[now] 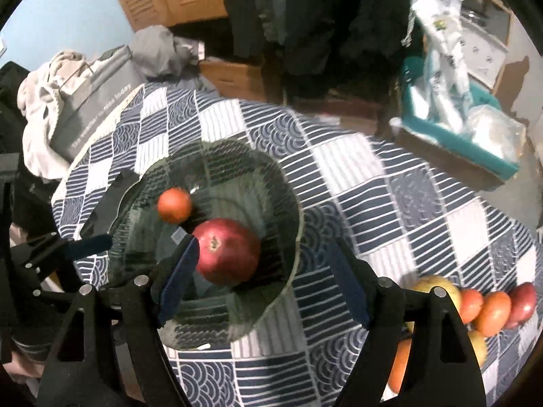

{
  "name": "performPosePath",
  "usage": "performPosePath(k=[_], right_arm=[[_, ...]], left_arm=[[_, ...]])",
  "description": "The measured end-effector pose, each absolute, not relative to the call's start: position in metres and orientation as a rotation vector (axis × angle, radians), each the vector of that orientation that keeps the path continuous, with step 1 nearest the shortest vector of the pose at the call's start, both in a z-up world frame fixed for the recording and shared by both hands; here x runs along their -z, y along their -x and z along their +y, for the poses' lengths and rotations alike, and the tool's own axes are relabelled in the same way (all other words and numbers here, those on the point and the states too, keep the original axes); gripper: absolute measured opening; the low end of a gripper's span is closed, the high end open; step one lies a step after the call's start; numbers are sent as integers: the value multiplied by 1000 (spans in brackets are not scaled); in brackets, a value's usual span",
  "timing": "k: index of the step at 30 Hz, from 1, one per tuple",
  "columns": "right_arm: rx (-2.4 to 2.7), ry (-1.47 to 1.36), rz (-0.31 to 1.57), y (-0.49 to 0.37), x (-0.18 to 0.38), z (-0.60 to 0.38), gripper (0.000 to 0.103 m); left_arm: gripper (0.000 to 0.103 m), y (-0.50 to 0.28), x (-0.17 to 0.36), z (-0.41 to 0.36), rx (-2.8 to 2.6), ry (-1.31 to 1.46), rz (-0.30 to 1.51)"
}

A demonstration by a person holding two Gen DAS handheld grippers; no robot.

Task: Organize fruits
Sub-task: 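Withdraw both tools from the bowl back toward the remaining fruits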

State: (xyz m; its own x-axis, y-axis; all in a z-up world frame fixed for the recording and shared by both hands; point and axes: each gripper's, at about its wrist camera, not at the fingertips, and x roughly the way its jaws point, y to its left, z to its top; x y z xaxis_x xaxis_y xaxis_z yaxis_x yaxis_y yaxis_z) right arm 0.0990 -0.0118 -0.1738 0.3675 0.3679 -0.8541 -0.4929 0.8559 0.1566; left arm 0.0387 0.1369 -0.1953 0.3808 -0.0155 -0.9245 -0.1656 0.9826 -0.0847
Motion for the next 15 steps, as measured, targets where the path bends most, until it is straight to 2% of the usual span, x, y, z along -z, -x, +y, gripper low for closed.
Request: performPosePath(k=[15], right_arm=[[-414,141,952,-78,125,-74,85]], left_arm=[[74,-36,152,82,18,148,1106]])
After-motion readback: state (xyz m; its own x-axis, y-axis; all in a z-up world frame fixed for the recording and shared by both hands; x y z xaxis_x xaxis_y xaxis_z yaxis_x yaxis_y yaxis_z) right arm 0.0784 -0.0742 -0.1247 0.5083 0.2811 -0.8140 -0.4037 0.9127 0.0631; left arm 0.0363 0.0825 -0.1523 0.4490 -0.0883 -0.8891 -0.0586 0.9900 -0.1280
